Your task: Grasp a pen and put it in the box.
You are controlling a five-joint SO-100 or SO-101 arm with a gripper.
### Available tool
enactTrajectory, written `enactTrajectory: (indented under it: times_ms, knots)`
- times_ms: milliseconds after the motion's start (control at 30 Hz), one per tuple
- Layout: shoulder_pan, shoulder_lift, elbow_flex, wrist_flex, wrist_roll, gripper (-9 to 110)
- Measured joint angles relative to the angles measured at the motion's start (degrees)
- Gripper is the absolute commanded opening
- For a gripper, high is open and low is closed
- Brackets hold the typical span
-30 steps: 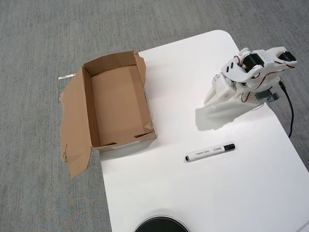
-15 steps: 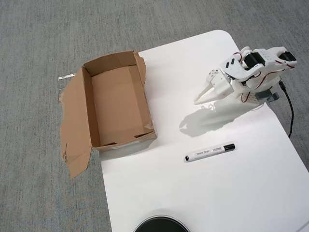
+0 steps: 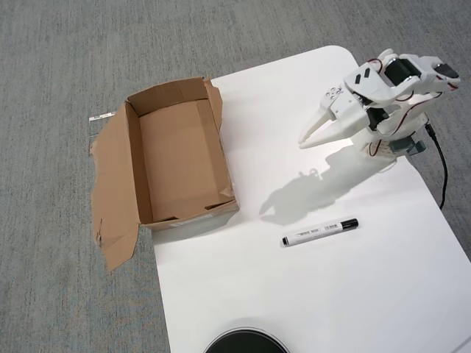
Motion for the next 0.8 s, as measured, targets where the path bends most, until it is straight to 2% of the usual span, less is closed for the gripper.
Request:
enactTrajectory:
  times_ms: [167, 333, 567, 800]
  knots:
    - [-6.9, -22.9, -9.8, 0.0, 0.0, 1]
    - [-13.7, -37.2, -11.6, 0.0, 0.0, 1]
    - [-20.8, -41.4, -11.4, 0.0, 0.0, 2]
    - [-26.8, -41.5, -6.1, 0.1, 0.3, 12]
